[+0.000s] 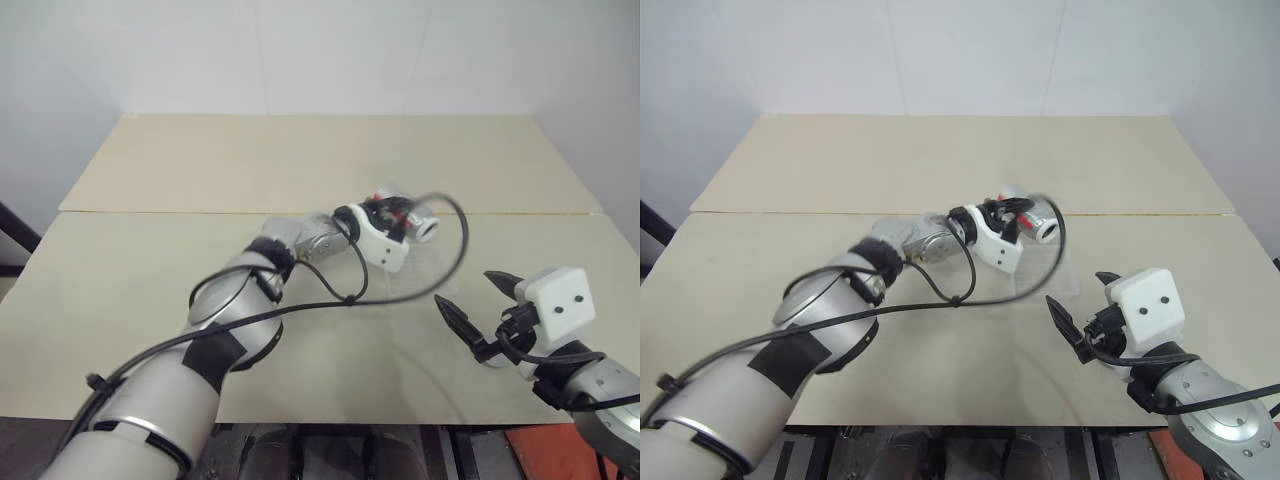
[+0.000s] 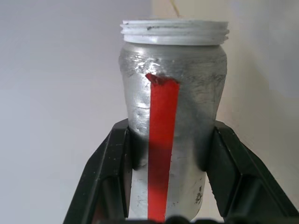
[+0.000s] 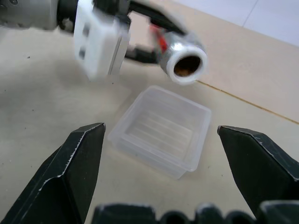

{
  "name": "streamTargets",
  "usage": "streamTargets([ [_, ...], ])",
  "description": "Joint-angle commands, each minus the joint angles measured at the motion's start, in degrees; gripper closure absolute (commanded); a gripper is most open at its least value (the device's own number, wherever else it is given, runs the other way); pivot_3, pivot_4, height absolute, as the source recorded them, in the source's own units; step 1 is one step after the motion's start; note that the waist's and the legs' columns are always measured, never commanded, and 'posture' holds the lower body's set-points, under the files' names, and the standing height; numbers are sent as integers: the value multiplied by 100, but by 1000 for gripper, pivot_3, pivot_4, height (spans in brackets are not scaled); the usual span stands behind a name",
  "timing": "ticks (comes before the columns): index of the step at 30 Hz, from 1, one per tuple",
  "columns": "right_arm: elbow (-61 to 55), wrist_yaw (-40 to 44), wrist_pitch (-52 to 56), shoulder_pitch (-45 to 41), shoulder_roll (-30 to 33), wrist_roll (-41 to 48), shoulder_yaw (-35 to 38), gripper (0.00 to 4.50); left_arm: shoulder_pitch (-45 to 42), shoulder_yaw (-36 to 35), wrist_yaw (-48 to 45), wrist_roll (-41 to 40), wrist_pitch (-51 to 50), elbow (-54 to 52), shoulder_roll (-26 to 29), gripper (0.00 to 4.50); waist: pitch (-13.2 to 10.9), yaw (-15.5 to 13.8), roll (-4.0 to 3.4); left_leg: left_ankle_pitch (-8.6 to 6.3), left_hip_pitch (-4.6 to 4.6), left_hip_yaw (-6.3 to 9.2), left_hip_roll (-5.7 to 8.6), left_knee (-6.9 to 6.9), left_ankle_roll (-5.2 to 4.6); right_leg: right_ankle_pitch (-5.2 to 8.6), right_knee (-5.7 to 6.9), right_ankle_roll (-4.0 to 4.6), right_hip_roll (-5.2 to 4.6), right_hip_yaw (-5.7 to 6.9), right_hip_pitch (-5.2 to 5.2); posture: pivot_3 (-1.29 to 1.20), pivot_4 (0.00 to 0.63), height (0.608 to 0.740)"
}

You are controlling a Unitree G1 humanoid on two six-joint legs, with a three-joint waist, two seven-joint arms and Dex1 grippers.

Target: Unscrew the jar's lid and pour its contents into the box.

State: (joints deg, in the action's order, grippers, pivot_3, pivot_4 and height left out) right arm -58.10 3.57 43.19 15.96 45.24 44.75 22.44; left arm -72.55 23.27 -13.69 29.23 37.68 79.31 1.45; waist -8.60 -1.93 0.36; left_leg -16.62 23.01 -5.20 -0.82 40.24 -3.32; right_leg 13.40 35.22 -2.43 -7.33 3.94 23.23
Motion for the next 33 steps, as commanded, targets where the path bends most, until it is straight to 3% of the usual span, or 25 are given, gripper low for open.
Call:
streamTargets([
  [1, -74, 74, -21, -90, -67, -147, -24, 33, 112, -1592, -1622, -1931, -950, -394, -197, 2629, 0, 9, 0, 0, 2, 0, 2, 8, 0, 0, 3, 0, 0, 1, -1, 0, 150, 740],
  [4, -31, 129, -5, -158, -94, -215, -71, 33, 243, -1957, -1804, -2243, -1222, -601, -162, 2629, 0, 46, 0, 0, -6, 5, 7, 14, -1, 0, -2, 0, 0, -1, -9, 0, 150, 740],
  [9, 1, 196, 37, -237, -124, -322, -119, 33, 197, -1851, -1519, -2005, -1141, -773, 40, 2629, 0, 68, 0, -1, -16, 11, 10, 14, -3, -1, 2, 1, 0, -3, -20, 0, 150, 740],
  [13, -14, 208, 83, -291, -180, -409, -158, 33, -405, -63, 1235, 421, -111, -905, 715, 2629, -3, 57, 5, -1, -14, 13, 13, 7, -3, -3, 14, 3, 0, -4, -18, 0, 150, 740],
  [17, -27, 211, 97, -319, -251, -539, -250, 33, -1256, 1671, 3724, 2434, -220, -731, 990, 2629, -2, -50, 7, -2, 0, 19, 19, 7, -5, -6, 1, -2, 0, -1, -15, 0, 150, 740],
  [25, -164, 171, 115, -175, -492, -833, -348, 33, -1607, 3702, 5482, 4328, -494, -279, 560, 2629, 7, -54, 7, -12, 19, 13, 28, 7, -23, -6, -20, -16, -7, 0, -5, 0, 150, 740],
  [33, -190, 204, -56, 150, -485, -859, -192, 33, -1648, 4103, 5733, 4577, -647, -94, 260, 2629, 6, -23, 8, -9, 14, 11, 20, 10, -18, -5, -9, -16, -6, -4, -2, 0, 150, 740],
])
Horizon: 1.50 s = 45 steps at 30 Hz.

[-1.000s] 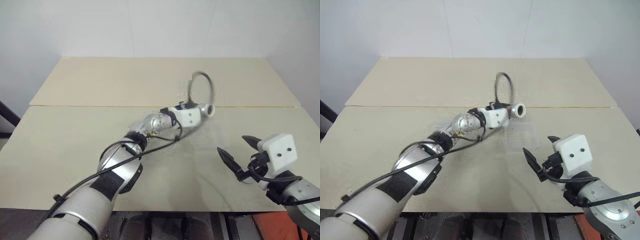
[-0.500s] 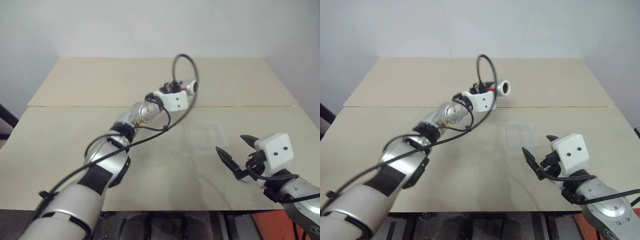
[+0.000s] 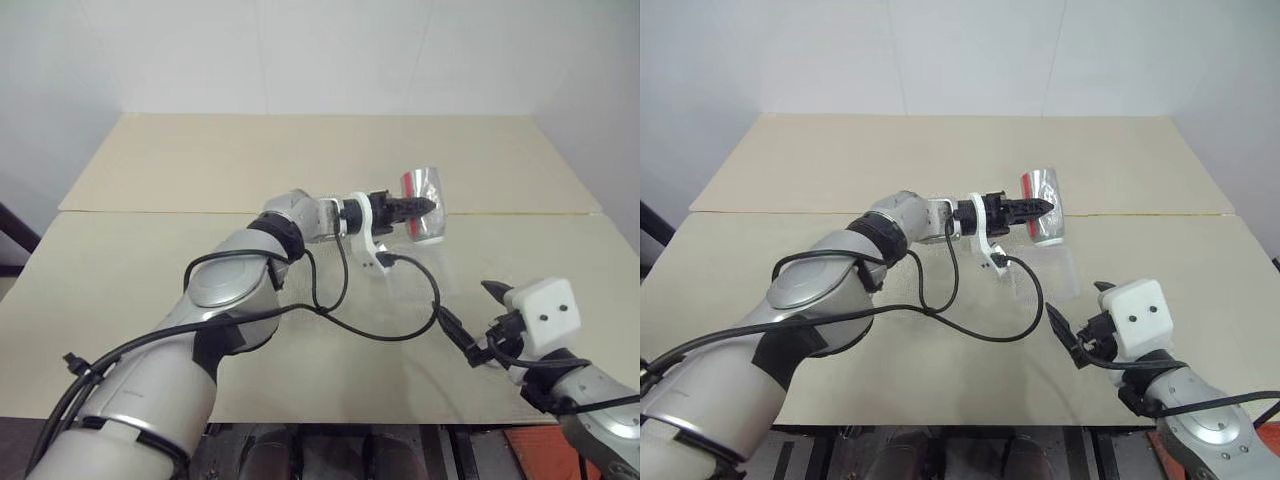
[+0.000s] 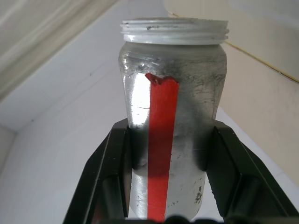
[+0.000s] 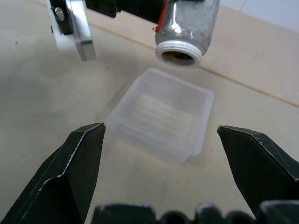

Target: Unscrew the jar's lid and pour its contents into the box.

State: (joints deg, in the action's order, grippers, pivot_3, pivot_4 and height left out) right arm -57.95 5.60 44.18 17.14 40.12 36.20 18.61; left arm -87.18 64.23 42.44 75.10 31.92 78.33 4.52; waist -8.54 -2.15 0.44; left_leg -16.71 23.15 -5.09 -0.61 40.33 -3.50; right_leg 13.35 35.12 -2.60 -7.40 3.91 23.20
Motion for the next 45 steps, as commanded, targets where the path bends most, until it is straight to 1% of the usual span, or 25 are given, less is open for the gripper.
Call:
streamTargets([
  [1, -205, 6, -168, 49, 36, 5, 203, 33, -204, 0, 129, -23, -62, 5, -59, 2629, 0, -2, 1, 0, 0, 0, -1, 0, 0, 0, 0, 0, 0, 0, 0, 0, 150, 740],
  [6, -205, 50, -157, 71, 53, -6, 229, 33, -232, -62, 52, -91, -41, 15, -55, 2629, 0, -5, 0, 0, 0, 0, -1, 0, 0, 0, 2, 0, 0, 0, 0, 0, 150, 740],
  [9, -205, 54, -107, 8, 41, -50, 176, 33, -83, -746, -545, -841, 344, 52, 25, 2629, 0, -9, 0, 0, 2, 0, -1, 0, 0, 0, 2, 1, 0, 0, 2, 0, 150, 740],
  [11, -205, 70, -92, 1, 25, -76, 167, 33, 154, -1700, -1569, -1903, 737, 90, 45, 2629, 1, -1, -2, 0, 1, 0, -3, 1, 0, 0, 2, 1, 0, 0, 2, 0, 150, 740],
  [13, -205, 100, -83, 14, 10, -93, 189, 33, 450, -2862, -3041, -3175, 919, 90, 9, 2629, 4, 13, -6, 1, -4, -3, -14, 2, 1, 0, 3, 1, 0, 0, 0, 0, 150, 740],
  [14, -205, 105, -74, 0, 2, -95, 186, 33, 622, -3602, -4011, -4012, 794, 54, -69, 2629, 7, 24, -11, 2, -4, -4, -15, 5, 3, 0, 9, 2, 0, 0, 1, 0, 150, 740],
  [15, -205, 114, -59, -21, -11, -94, 188, 33, 776, -4428, -5039, -4953, 456, -21, -188, 2629, 7, 33, -11, 4, -7, -9, -14, 6, 6, 0, 12, 3, 0, 0, 1, 0, 150, 740],
  [17, -181, 161, -41, -64, -33, -118, 168, 33, 984, -5788, -6612, -6513, -397, -231, -381, 2629, 8, 52, -13, 6, -8, -11, -13, 13, 8, 0, 21, 3, 0, 2, -1, 0, 150, 740],
  [20, -90, 270, -51, -193, -51, -159, 72, 33, 1243, -6858, -7723, -7758, -1388, -705, -438, 2629, 8, 122, -13, 6, -8, -11, -11, 30, 9, 1, 31, 3, 2, 3, -4, 0, 150, 740],
  [21, -46, 298, -49, -282, -61, -137, 32, 33, 1404, -7032, -7980, -8012, -1606, -933, -395, 2629, 8, 145, -13, 6, -9, -9, -11, 31, 9, 1, 33, 3, 2, 3, -5, 0, 150, 740],
  [22, -16, 328, -51, -333, -71, -122, 18, 33, 1535, -7131, -8149, -8175, -1781, -1141, -371, 2629, 8, 168, -14, 6, -16, -8, -9, 31, 9, 0, 35, 3, 3, 0, -12, 0, 150, 740],
  [25, 89, 435, -9, -555, -83, -107, -157, 33, 2352, -6890, -8481, -8100, -1929, -2124, -121, 2629, 11, 232, -18, 6, -38, -7, -10, 28, 9, 0, 46, 3, 4, -10, -22, 0, 150, 740],
  [26, 102, 487, -3, -592, -63, -123, -219, 33, 2599, -6907, -8509, -8203, -2237, -2495, -74, 2629, 12, 240, -19, 6, -41, -8, -10, 28, 9, 0, 51, 3, 4, -14, -22, 0, 150, 740],
  [29, 121, 635, -23, -565, -12, -174, -257, 33, 3158, -6949, -8305, -8368, -2903, -3373, -15, 2629, 12, 224, -19, 8, -41, -4, -11, 30, 12, 0, 63, 5, 5, -16, -20, 0, 150, 740],
  [32, 197, 744, -5, -567, 22, -231, -290, 33, 3815, -6876, -8026, -8286, -3252, -4024, 110, 2629, 12, 178, -20, 8, -38, 1, -12, 34, 11, 0, 60, 5, 5, -17, -22, 0, 150, 740],
  [33, 216, 766, -2, -588, 23, -249, -310, 33, 3995, -6848, -7939, -8239, -3232, -4163, 130, 2629, 13, 165, -21, 7, -38, 1, -12, 34, 11, 0, 61, 5, 5, -17, -21, 0, 150, 740],
  [35, 246, 793, 3, -642, 30, -298, -376, 33, 4316, -6644, -7883, -7992, -2859, -4332, 230, 2629, 13, 143, -21, 7, -39, 1, -12, 33, 11, 0, 61, 6, 5, -17, -21, 0, 150, 740],
  [37, 272, 821, 12, -664, 71, -405, -467, 33, 4540, -6570, -7905, -8012, -2721, -4452, 235, 2629, 13, 133, -21, 7, -40, 1, -11, 34, 11, 0, 62, 6, 5, -17, -22, 0, 150, 740],
  [39, 283, 841, 15, -664, 69, -468, -512, 33, 4653, -6559, -7852, -8065, -2728, -4452, 217, 2629, 13, 118, -22, 7, -39, 2, -11, 35, 11, 0, 61, 7, 5, -16, -22, 0, 150, 740],
  [43, 269, 872, 32, -640, 48, -533, -502, 33, 4741, -6405, -7667, -7860, -2578, -4236, 281, 2629, 14, 113, -22, 7, -41, 3, -10, 36, 10, 0, 62, 8, 5, -15, -25, 0, 150, 740],
  [45, 259, 883, 36, -614, 39, -556, -470, 33, 4749, -6464, -7648, -7991, -2635, -4182, 223, 2629, 14, 116, -22, 7, -42, 3, -10, 35, 10, 0, 61, 8, 5, -15, -26, 0, 150, 740],
])
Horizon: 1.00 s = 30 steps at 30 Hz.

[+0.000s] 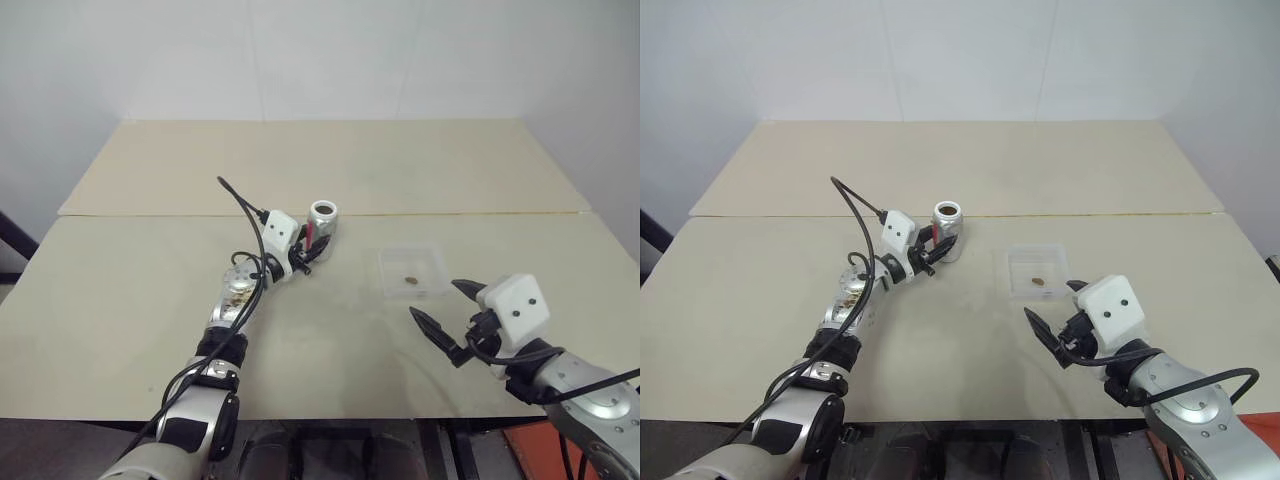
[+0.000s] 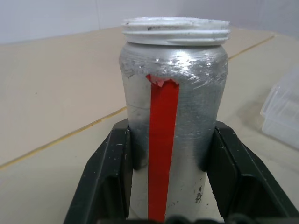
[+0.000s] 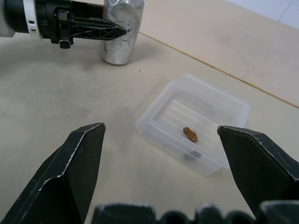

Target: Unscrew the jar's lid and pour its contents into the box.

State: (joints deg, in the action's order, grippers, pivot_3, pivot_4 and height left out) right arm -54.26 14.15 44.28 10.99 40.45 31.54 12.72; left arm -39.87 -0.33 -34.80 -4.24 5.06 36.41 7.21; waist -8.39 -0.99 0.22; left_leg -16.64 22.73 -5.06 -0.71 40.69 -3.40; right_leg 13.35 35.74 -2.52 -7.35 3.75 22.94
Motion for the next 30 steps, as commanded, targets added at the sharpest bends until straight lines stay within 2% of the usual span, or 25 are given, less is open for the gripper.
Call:
streamTargets([
  [1, -117, 23, 36, 3, 4, -104, 123, 33, 6, -63, 19, -188, -97, 9, -69, 2629, 0, -2, 0, 0, -1, 0, 0, 0, 0, 0, 0, 0, 0, 0, -1, 0, 150, 740],
  [9, -133, 49, 38, 36, -58, -191, 134, 0, 37, -37, 10, -269, -114, -46, -48, 68, 1, 23, 0, -1, -4, 1, 0, 0, -2, 0, -1, 0, 0, 0, -4, 0, 150, 740],
  [14, -90, 69, 23, -18, -92, -223, 103, 0, 217, -2, -55, -303, -202, -367, 16, 25, 1, 27, 0, -2, -4, 0, -2, -1, -3, 0, -1, 0, 0, 0, -4, 0, 150, 740],
  [19, -26, 110, -10, -69, -117, -263, 48, 0, 687, 9, -43, -404, -566, -1169, 123, 25, 1, 32, 0, -2, -4, 1, -7, -1, -2, 1, -1, 1, 0, -1, -3, 0, 150, 740],
  [28, 62, 458, 57, -341, -54, -9, 138, 0, 2159, 60, 31, -522, -1928, -3909, 741, 25, 2, 41, -2, -2, -6, 0, -15, -3, -2, 2, 1, 4, 0, -7, -2, 0, 150, 740],
  [30, -33, 1112, -200, -189, 290, 143, 525, 0, 2463, -173, -30, -705, -2320, -4589, 1103, 25, 2, 27, -4, -2, -8, 1, -16, -2, -2, 3, 1, 6, -1, -9, -3, 0, 150, 740],
])
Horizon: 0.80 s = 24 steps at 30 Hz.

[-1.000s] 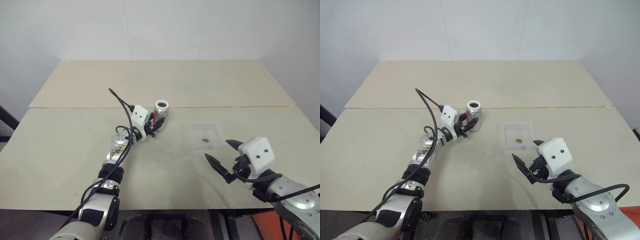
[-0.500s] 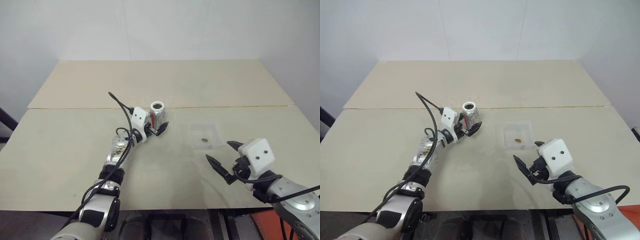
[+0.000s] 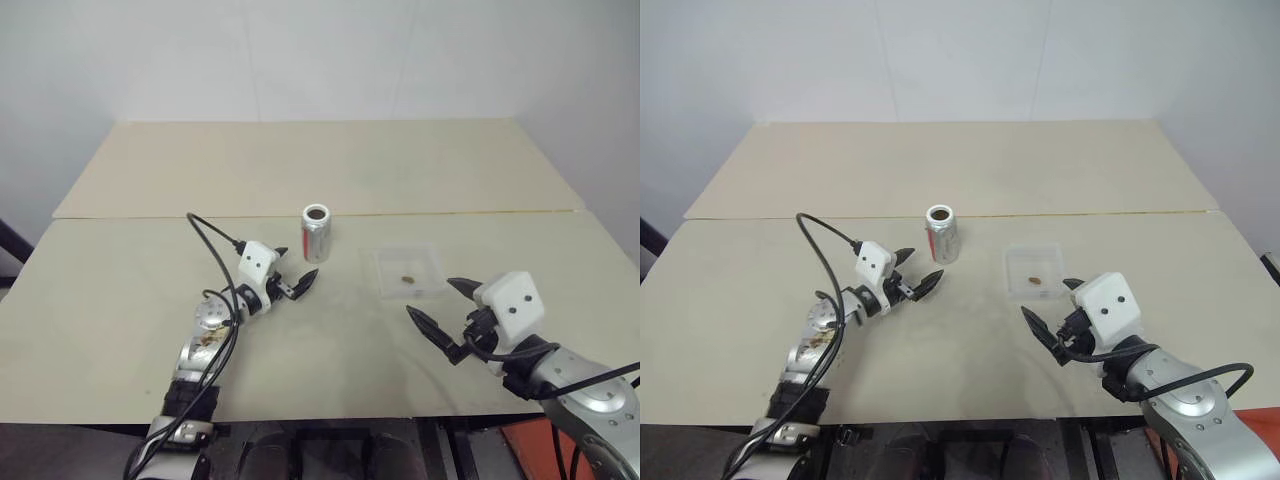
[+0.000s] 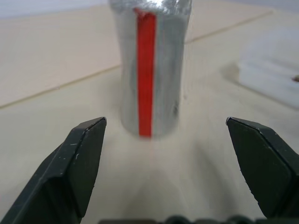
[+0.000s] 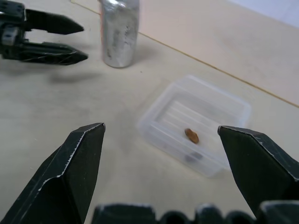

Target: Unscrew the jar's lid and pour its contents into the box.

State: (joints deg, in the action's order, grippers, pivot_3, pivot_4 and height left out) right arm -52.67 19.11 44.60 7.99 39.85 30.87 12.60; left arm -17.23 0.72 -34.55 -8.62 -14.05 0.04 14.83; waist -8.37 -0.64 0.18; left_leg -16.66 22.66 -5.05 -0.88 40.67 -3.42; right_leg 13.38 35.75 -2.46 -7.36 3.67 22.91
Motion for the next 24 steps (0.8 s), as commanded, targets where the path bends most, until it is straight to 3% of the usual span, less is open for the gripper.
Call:
streamTargets([
  [1, -207, 847, -333, 181, 452, 262, 691, 0, 277, -336, -58, -348, -557, -1159, 449, 25, 0, -9, 0, -1, 0, 0, 0, -1, -2, 1, -1, 1, -1, 0, 0, 0, 150, 740],
  [3, -101, 1293, -421, 348, 598, 529, 1188, 0, 424, -517, -325, -692, -727, -1518, 759, 25, 0, -13, 0, -3, -3, 5, -2, -4, -3, 1, -3, 2, -1, 4, -5, 0, 150, 740],
  [6, 527, 3124, -1241, 997, 984, 636, 2262, 0, 909, -1102, -1995, -1658, -519, -2013, 1920, 25, -1, -1, 0, -11, -10, 2, -4, -7, -16, 5, -9, 6, -1, 4, -14, 0, 150, 740],
  [11, 1639, 4792, -2147, 1623, 1550, 183, 3096, 0, 1600, -1693, -2857, -2512, -940, -2262, 2892, 25, 0, 0, -2, -37, -81, -9, -7, -43, -52, 9, -70, 8, -4, -3, -76, 0, 150, 740],
  [18, 2654, 5282, -2533, 1524, 1997, -361, 3420, 0, 1940, -1891, -2612, -2969, -1124, -2570, 2874, 25, -1, -17, -1, -16, -96, -14, -5, -67, -16, 8, -67, 12, -5, -11, -76, 0, 150, 740],
  [24, 2722, 5302, -2582, 1478, 1922, -496, 3414, 0, 2121, -1706, -2486, -2905, -1003, -2755, 2786, 25, -2, -9, 1, -5, -93, -21, -3, -76, 2, 8, -74, 12, -5, -18, -72, 0, 150, 740],
])
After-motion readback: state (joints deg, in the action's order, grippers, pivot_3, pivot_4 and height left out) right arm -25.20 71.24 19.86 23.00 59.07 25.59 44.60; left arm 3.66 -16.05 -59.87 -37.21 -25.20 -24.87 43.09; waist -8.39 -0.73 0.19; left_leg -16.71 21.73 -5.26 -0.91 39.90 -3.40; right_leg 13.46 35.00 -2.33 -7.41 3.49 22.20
